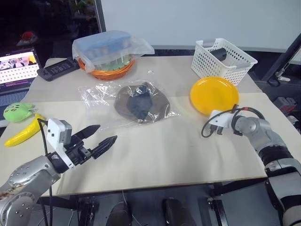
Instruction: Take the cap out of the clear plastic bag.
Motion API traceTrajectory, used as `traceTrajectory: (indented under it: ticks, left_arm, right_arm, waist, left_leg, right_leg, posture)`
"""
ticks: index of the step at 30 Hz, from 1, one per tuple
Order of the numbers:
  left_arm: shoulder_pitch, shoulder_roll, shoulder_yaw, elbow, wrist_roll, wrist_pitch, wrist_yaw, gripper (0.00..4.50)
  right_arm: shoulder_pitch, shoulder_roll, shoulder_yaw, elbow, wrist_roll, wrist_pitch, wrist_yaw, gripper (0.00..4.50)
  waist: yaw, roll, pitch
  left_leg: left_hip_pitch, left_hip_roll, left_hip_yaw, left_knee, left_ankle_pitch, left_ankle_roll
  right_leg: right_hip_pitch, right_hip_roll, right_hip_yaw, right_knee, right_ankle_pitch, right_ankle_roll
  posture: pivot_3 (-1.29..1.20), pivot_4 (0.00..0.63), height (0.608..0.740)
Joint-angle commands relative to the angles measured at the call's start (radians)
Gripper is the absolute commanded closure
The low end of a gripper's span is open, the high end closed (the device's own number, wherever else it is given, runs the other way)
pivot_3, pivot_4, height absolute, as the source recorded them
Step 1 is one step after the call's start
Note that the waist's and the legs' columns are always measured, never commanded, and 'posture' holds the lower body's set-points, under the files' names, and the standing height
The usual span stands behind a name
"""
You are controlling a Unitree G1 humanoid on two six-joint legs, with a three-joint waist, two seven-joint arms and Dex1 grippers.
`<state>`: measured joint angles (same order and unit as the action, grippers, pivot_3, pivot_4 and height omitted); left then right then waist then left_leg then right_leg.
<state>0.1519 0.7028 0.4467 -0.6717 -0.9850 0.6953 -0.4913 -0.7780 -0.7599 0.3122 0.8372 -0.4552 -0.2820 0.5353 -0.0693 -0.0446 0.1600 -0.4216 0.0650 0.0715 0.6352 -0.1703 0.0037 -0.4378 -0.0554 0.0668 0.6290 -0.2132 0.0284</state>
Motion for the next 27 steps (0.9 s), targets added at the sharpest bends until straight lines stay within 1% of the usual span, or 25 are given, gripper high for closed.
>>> traceTrajectory:
  ticks: [1, 3, 4, 5, 6, 7, 10, 13, 14, 16, 20, 23, 25, 27]
  left_arm:
    - [0.001, -0.001, 0.028, -0.030, -0.003, -0.027, 0.001, 0.00]
    - [0.002, 0.000, 0.030, -0.031, -0.004, -0.026, 0.002, 0.00]
    - [0.001, 0.002, 0.032, -0.031, -0.004, -0.025, 0.002, 0.00]
    - [0.001, 0.003, 0.032, -0.030, -0.004, -0.025, 0.002, 0.00]
    - [-0.002, 0.005, 0.035, -0.027, -0.002, -0.026, 0.000, 0.00]
    - [-0.004, 0.006, 0.038, -0.022, 0.002, -0.030, -0.001, 0.00]
    - [-0.009, 0.006, 0.050, -0.009, 0.015, -0.041, -0.005, 0.00]
    - [-0.011, -0.001, 0.065, 0.013, 0.028, -0.060, -0.005, 0.00]
    - [-0.011, -0.005, 0.068, 0.021, 0.037, -0.069, -0.004, 0.00]
    - [-0.009, -0.011, 0.072, 0.036, 0.056, -0.086, -0.005, 0.00]
    - [0.008, -0.020, 0.086, 0.058, 0.092, -0.113, -0.009, 0.00]
    - [0.023, -0.027, 0.097, 0.065, 0.104, -0.125, -0.015, 0.00]
    - [0.028, -0.029, 0.100, 0.066, 0.108, -0.128, -0.020, 0.00]
    - [0.029, -0.034, 0.104, 0.067, 0.116, -0.132, -0.016, 0.00]
  right_arm:
    - [-0.032, -0.009, -0.019, -0.045, 0.014, 0.040, 0.051, 1.89]
    - [-0.029, -0.011, -0.031, -0.095, 0.033, 0.076, 0.095, 1.16]
    - [-0.027, -0.014, -0.043, -0.132, 0.050, 0.108, 0.129, 0.89]
    - [-0.025, -0.016, -0.054, -0.162, 0.061, 0.135, 0.153, 0.44]
    - [-0.026, -0.015, -0.077, -0.224, 0.096, 0.193, 0.197, 0.19]
    - [-0.028, -0.014, -0.098, -0.292, 0.133, 0.253, 0.245, 0.08]
    - [-0.040, -0.011, -0.154, -0.506, 0.258, 0.475, 0.395, 0.08]
    - [-0.054, 0.002, -0.189, -0.667, 0.384, 0.678, 0.510, 0.08]
    - [-0.052, 0.012, -0.192, -0.704, 0.420, 0.720, 0.534, 0.08]
    - [-0.040, 0.065, -0.203, -0.747, 0.487, 0.784, 0.534, 0.08]
    - [0.031, 0.159, -0.158, -0.817, 0.520, 0.797, 0.502, 0.08]
    - [0.086, 0.212, -0.069, -0.823, 0.427, 0.661, 0.421, 0.08]
    - [0.102, 0.231, -0.018, -0.783, 0.341, 0.554, 0.336, 0.08]
    - [0.108, 0.257, 0.004, -0.716, 0.276, 0.446, 0.229, 0.08]
  waist:
    - [-0.001, 0.000, 0.000]
    - [-0.001, 0.000, 0.000]
    - [-0.001, 0.000, 0.000]
    - [-0.001, 0.000, 0.000]
    - [0.000, 0.000, 0.000]
    - [0.000, 0.000, 0.000]
    - [0.002, 0.000, 0.000]
    - [0.005, 0.000, 0.000]
    - [0.007, 0.000, 0.000]
    - [0.009, 0.000, 0.000]
    - [0.014, 0.000, 0.000]
    - [0.023, 0.000, 0.000]
    - [0.024, 0.000, 0.000]
    - [0.026, 0.000, 0.000]
  left_leg:
    - [0.000, 0.000, 0.000, 0.000, 0.000, 0.000]
    - [0.001, 0.000, 0.000, 0.000, 0.000, 0.000]
    - [0.001, 0.000, 0.000, 0.000, 0.000, 0.000]
    - [0.000, 0.001, 0.000, 0.000, 0.000, 0.000]
    - [0.000, 0.001, 0.000, 0.000, 0.000, 0.000]
    - [0.000, 0.000, 0.000, 0.000, 0.000, 0.000]
    - [0.000, 0.001, 0.000, 0.000, 0.000, 0.000]
    - [0.000, 0.001, 0.000, 0.000, 0.000, 0.000]
    - [0.000, 0.002, 0.000, 0.000, 0.000, 0.000]
    - [0.000, 0.002, 0.000, 0.000, 0.000, 0.000]
    - [0.000, 0.002, 0.000, 0.000, 0.000, 0.000]
    - [-0.002, 0.002, 0.001, -0.001, 0.000, 0.000]
    - [-0.002, 0.002, 0.001, -0.001, 0.000, 0.000]
    - [-0.003, 0.002, 0.002, -0.001, 0.000, 0.000]
  right_leg:
    - [0.000, 0.000, 0.000, 0.000, 0.000, 0.000]
    - [0.000, 0.001, 0.000, 0.000, 0.000, 0.000]
    - [0.000, 0.001, 0.000, 0.001, 0.000, 0.000]
    - [0.000, 0.001, 0.000, 0.001, 0.000, 0.000]
    - [0.000, 0.001, 0.000, 0.001, 0.000, 0.000]
    - [0.000, 0.001, 0.000, 0.001, 0.000, 0.000]
    - [-0.001, 0.001, 0.000, 0.001, 0.000, 0.000]
    - [-0.001, 0.001, 0.000, 0.001, 0.000, 0.000]
    - [-0.001, 0.001, 0.000, 0.001, 0.000, 0.000]
    - [-0.001, 0.001, -0.001, 0.001, 0.000, -0.001]
    - [-0.001, 0.001, -0.001, 0.001, 0.000, -0.001]
    - [-0.003, 0.000, -0.001, 0.001, 0.003, -0.007]
    - [-0.004, 0.000, -0.001, 0.001, 0.003, -0.008]
    - [-0.005, 0.000, -0.001, 0.001, 0.003, -0.008]
  posture:
    - [0.00, 0.150, 0.740]
    - [0.00, 0.150, 0.740]
    - [0.00, 0.150, 0.740]
    - [0.00, 0.150, 0.740]
    - [0.00, 0.150, 0.740]
    - [0.00, 0.150, 0.740]
    - [0.00, 0.150, 0.740]
    - [0.00, 0.150, 0.740]
    - [0.00, 0.150, 0.740]
    - [0.00, 0.150, 0.740]
    - [0.00, 0.150, 0.740]
    - [0.00, 0.150, 0.740]
    - [0.00, 0.150, 0.740]
    - [0.00, 0.150, 0.740]
